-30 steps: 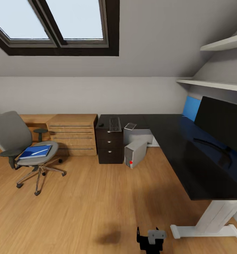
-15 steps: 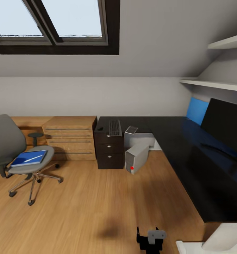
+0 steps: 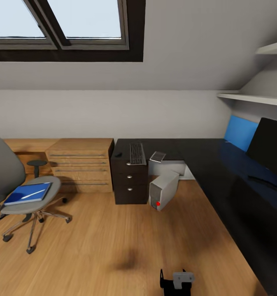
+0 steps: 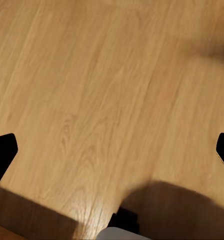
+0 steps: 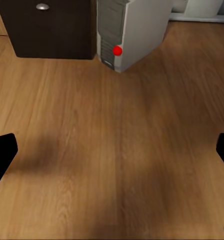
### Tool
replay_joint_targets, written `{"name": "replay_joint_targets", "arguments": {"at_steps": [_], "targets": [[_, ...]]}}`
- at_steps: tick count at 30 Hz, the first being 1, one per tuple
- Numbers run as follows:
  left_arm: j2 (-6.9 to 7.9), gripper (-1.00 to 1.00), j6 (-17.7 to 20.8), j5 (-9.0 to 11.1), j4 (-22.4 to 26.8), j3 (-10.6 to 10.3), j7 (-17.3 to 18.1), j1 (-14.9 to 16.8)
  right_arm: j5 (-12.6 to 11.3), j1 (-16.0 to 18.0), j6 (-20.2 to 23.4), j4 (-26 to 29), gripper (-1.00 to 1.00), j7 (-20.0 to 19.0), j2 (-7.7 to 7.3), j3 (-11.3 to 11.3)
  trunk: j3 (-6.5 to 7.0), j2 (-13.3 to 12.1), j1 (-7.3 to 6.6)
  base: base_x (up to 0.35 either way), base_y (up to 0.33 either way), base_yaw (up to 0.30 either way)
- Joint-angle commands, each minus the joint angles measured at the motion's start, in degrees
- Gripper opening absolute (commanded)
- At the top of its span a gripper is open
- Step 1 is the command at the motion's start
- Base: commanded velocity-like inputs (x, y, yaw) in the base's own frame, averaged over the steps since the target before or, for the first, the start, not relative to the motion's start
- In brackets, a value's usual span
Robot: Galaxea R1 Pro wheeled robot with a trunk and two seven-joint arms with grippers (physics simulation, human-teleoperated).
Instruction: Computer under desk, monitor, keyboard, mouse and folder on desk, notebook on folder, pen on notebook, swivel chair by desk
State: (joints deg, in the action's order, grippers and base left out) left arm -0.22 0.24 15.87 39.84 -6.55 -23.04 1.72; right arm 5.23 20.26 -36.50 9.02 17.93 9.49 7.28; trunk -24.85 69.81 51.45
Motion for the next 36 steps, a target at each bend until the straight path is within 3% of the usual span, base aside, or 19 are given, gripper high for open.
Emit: {"name": "replay_joint_targets", "arguments": {"at_steps": [1,36], "targets": [[0.05,1.0,0.03,0.48,0.06,-0.31,-0.43,0.02,0.54,0.05,0.02,-0.09,1.0,0.6,0.0,0.14,-0.06,0.03,0.04,0.33,0.103,0.0],[0.12,1.0,0.03,0.48,0.06,-0.31,-0.43,0.04,0.48,0.05,0.05,-0.23,1.0,0.54,0.0,0.19,-0.06,0.03,0.04,0.33,0.132,0.0]]}}
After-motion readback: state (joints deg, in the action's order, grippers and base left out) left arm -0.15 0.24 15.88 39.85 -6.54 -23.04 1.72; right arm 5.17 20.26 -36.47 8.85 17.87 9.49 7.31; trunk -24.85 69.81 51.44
